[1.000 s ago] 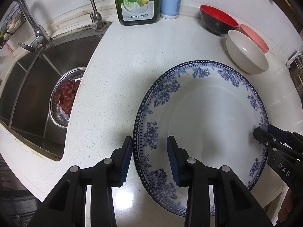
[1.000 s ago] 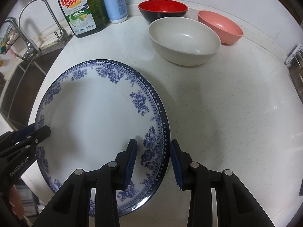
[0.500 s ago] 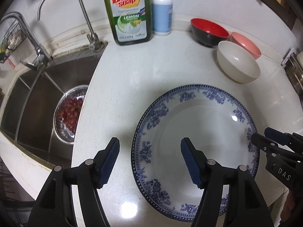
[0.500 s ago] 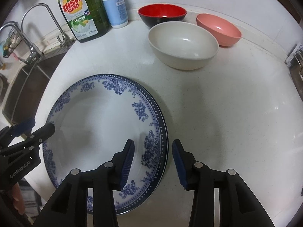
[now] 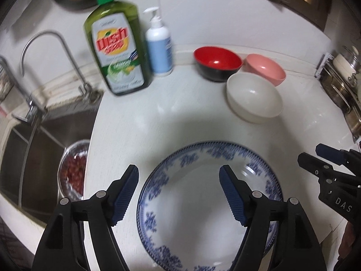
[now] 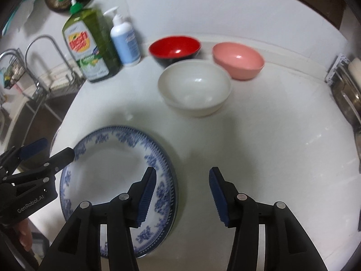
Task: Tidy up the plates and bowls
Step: 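Withdraw both tools from the plate stack, then move both tools to the rim of the white bowl, then close the left tool on the white bowl rim while the right tool grips it, then carry the white bowl with both tools toward the plate stack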
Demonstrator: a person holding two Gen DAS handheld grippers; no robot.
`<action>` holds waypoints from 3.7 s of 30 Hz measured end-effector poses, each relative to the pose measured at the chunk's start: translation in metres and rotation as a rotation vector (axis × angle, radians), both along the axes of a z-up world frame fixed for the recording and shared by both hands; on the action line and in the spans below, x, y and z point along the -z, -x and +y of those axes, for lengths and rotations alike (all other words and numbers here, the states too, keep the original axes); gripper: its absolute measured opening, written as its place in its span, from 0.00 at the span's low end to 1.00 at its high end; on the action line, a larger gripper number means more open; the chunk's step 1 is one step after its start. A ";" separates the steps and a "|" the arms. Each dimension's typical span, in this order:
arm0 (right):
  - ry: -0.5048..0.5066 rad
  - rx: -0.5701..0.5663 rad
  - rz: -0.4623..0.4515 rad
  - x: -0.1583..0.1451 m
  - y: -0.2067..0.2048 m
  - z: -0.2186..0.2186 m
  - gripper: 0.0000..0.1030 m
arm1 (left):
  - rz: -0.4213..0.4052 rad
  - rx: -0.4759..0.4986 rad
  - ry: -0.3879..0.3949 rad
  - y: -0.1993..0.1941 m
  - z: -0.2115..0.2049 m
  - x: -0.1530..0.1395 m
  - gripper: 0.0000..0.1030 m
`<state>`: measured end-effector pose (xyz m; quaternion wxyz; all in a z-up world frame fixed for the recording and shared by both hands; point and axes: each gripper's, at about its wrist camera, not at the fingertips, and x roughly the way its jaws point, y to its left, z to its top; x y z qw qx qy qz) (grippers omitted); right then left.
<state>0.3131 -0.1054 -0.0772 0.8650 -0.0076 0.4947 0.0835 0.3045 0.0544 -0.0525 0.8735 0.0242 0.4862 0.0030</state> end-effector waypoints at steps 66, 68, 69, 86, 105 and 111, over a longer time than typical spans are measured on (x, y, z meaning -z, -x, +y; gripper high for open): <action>-0.101 0.162 0.088 0.046 -0.156 -0.057 0.17 | 0.143 0.199 0.076 -0.182 -0.080 0.067 0.14; -0.106 0.159 0.087 0.046 -0.157 -0.057 0.14 | 0.152 0.196 0.081 -0.182 -0.080 0.069 0.10; -0.102 0.160 0.085 0.045 -0.157 -0.056 0.13 | 0.151 0.191 0.083 -0.182 -0.080 0.070 0.10; -0.117 0.205 0.076 0.026 -0.138 -0.068 0.10 | 0.143 0.200 0.135 -0.143 -0.096 0.041 0.09; -0.097 0.292 0.015 -0.007 -0.053 -0.115 0.10 | 0.150 0.284 0.178 -0.068 -0.154 0.025 0.10; -0.082 0.319 0.034 -0.002 -0.028 -0.135 0.10 | 0.186 0.317 0.176 -0.046 -0.177 0.035 0.11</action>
